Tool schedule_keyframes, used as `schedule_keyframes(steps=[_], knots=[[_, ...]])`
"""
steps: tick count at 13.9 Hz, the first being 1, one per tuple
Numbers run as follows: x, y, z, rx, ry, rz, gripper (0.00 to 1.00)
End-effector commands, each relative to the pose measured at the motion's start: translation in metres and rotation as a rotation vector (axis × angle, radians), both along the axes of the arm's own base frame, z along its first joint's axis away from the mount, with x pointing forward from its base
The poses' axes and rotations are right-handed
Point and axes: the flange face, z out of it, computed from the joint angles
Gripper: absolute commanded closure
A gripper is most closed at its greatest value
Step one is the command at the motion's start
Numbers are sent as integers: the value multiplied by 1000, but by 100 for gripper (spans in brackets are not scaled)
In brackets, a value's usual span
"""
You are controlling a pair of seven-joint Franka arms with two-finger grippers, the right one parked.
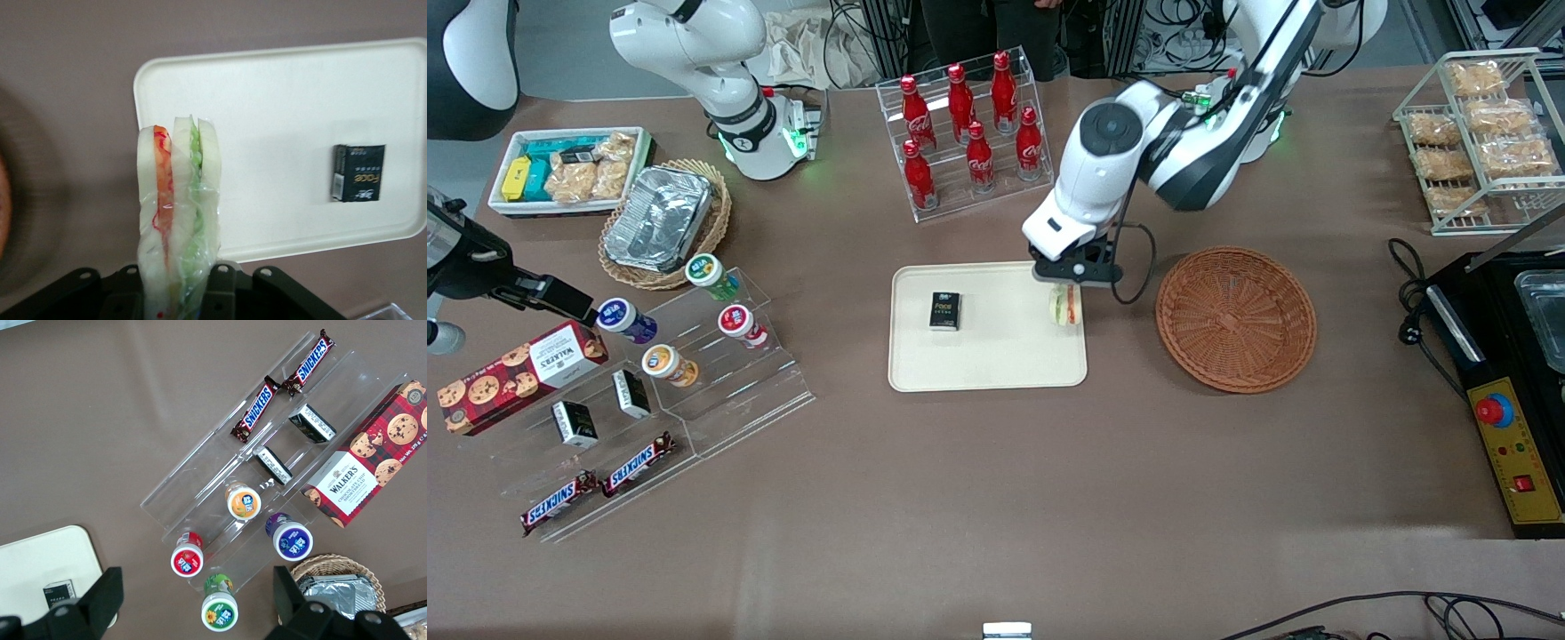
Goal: Place sandwich from basket to tray
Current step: 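Lower the sandwich onto the tray beside the black item and release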
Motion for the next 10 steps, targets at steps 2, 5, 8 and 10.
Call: schedule_keyframes(steps=[2, 5, 8, 10], knots=[[-3, -16, -55, 43, -14, 30, 100], [-3, -19, -88, 53, -21, 28, 100], [6, -12, -112, 42, -35, 21, 100], [5, -13, -119, 47, -28, 18, 100]])
